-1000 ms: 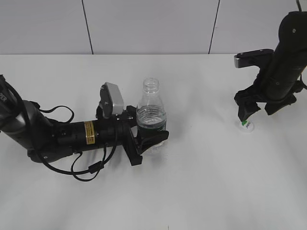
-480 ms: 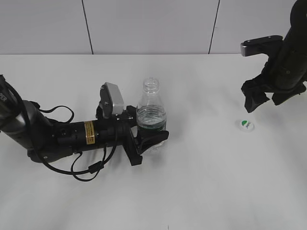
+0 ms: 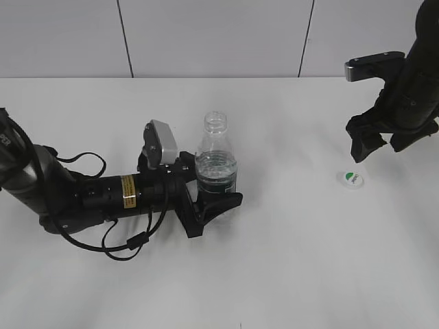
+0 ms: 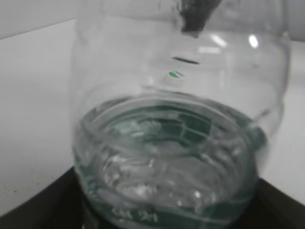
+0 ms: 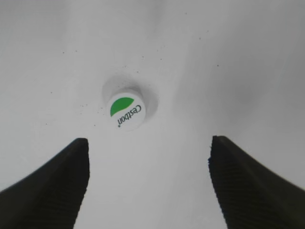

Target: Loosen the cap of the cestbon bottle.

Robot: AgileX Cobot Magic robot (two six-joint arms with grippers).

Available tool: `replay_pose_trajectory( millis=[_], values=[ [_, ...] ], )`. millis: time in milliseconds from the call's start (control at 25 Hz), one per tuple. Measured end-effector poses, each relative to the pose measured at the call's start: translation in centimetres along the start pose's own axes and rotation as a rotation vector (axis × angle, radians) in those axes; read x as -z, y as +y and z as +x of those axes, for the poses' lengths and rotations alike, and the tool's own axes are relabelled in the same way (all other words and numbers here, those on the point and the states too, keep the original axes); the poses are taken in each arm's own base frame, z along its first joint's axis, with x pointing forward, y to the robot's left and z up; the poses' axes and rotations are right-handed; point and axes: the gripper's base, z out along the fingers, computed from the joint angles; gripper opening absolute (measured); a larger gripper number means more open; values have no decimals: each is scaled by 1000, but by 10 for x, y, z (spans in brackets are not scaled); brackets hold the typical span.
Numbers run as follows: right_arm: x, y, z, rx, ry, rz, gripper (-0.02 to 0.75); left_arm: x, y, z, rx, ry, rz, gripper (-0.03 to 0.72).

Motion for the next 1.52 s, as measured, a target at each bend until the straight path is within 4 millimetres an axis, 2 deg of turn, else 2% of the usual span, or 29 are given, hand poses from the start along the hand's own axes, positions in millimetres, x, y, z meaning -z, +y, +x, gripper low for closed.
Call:
replay_pose_trajectory(
  millis=[120, 440, 600, 920, 1280, 1520],
  values=[
    [0, 0, 1, 0, 8, -2, 594, 0, 0, 2, 10, 6, -1, 532],
    [0, 0, 2, 1, 27, -4, 594, 0, 0, 2, 33, 7, -4, 544],
    [0, 1, 3, 2, 33, -6, 593, 1, 2, -6, 27, -7, -18, 545],
    [0, 1, 4, 2, 44, -8, 592, 4, 3, -40, -31, -68, -30, 545],
    [0, 1, 5, 3, 55, -10, 592, 13, 0, -90, -56, -158, -34, 545],
    [0, 1, 5, 3, 55, -10, 592, 20, -4, -116, -66, -206, -31, 545]
  ],
)
